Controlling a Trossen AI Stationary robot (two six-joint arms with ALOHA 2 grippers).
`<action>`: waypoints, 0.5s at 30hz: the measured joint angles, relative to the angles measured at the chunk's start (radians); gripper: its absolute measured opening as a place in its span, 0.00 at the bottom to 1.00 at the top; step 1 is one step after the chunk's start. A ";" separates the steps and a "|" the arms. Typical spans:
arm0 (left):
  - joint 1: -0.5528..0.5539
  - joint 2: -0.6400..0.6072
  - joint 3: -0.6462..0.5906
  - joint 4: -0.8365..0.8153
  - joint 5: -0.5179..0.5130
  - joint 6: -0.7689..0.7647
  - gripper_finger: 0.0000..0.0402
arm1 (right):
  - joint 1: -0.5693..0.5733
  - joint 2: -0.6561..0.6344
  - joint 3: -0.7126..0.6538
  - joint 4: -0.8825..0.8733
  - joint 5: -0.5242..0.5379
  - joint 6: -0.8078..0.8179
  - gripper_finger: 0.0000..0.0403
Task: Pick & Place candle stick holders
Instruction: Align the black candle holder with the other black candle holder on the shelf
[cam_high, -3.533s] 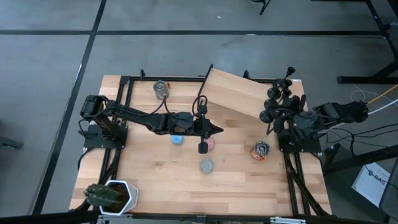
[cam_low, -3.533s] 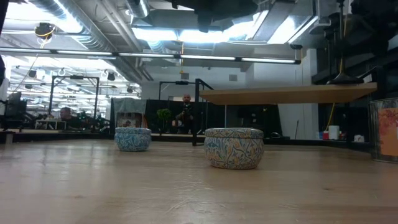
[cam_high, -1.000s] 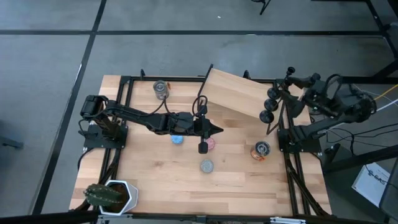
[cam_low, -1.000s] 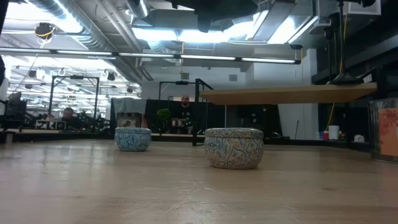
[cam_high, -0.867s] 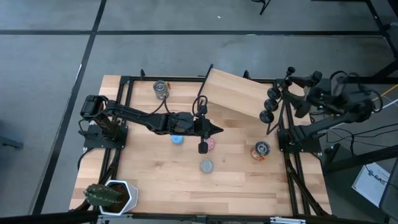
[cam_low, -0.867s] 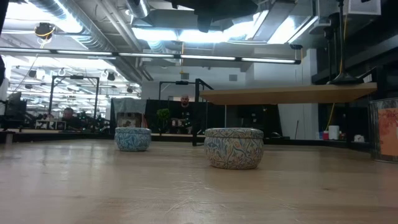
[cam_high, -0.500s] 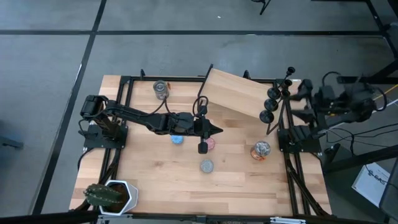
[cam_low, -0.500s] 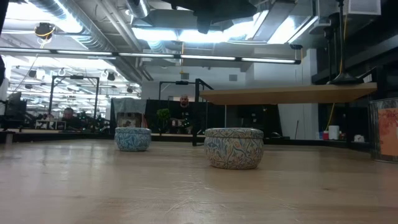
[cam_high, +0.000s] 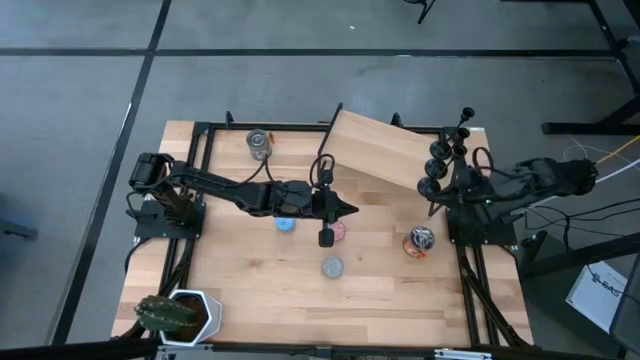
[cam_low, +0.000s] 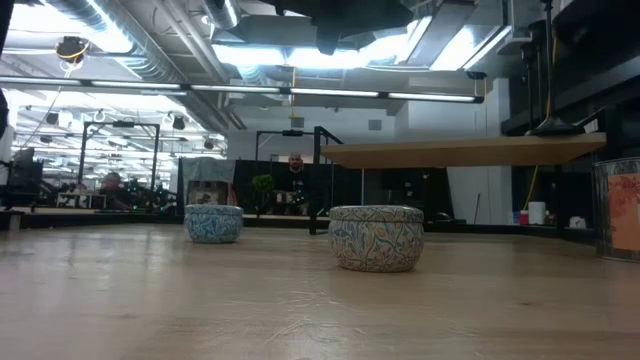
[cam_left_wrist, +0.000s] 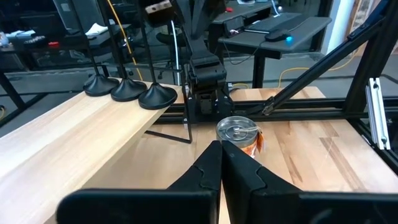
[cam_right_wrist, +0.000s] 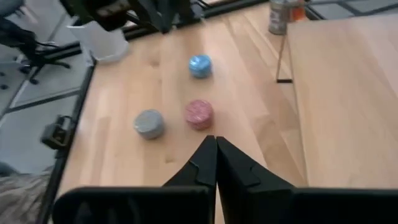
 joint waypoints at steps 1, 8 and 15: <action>0.000 0.000 0.000 0.000 0.000 -0.001 0.00 | 0.000 0.000 -0.008 0.004 0.006 0.002 0.02; 0.000 0.000 0.000 -0.001 0.000 -0.001 0.02 | 0.000 -0.009 -0.010 -0.023 0.035 0.006 0.01; 0.000 0.000 0.000 -0.017 0.000 -0.001 0.01 | 0.000 -0.017 0.002 -0.192 0.159 0.118 0.01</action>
